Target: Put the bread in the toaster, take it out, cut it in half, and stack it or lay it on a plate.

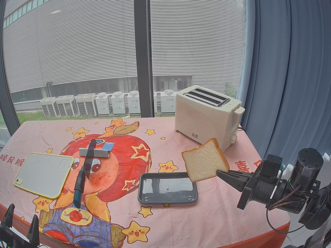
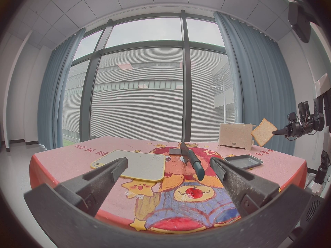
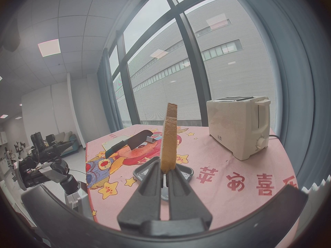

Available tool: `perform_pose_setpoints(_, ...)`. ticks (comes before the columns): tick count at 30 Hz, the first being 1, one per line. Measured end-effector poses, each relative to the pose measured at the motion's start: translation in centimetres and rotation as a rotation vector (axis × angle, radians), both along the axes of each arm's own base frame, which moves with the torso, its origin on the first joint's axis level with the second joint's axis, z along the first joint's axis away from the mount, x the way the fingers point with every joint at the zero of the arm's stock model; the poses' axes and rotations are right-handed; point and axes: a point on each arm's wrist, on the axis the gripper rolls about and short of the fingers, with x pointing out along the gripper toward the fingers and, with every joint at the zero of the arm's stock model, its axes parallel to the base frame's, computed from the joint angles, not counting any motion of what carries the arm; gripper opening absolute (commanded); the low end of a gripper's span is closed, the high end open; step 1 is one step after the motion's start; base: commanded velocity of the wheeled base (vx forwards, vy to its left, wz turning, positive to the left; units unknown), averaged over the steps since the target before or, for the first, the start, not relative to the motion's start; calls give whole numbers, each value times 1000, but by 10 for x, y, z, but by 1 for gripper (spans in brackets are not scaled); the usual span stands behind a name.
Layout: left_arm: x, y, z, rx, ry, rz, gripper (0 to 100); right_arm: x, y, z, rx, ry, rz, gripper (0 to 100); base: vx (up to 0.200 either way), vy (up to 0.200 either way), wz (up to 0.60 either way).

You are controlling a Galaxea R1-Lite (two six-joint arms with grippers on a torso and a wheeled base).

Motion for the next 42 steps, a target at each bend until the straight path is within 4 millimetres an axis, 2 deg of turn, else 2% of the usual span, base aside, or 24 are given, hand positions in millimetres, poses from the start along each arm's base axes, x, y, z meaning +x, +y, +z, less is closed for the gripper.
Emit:
perform_pose_setpoints(20,0,0,0,0,0,0,100,-2,-3,-1,-22,-13,3,0,0,0,0)
perform_pose_setpoints(35,0,0,0,0,0,0,100,22,-20,6,-81,-164,-11,0,0,0,0)
perform_pose_setpoints(42,0,0,0,0,0,0,100,27,-19,6,-76,-172,-6,0,0,0,0)
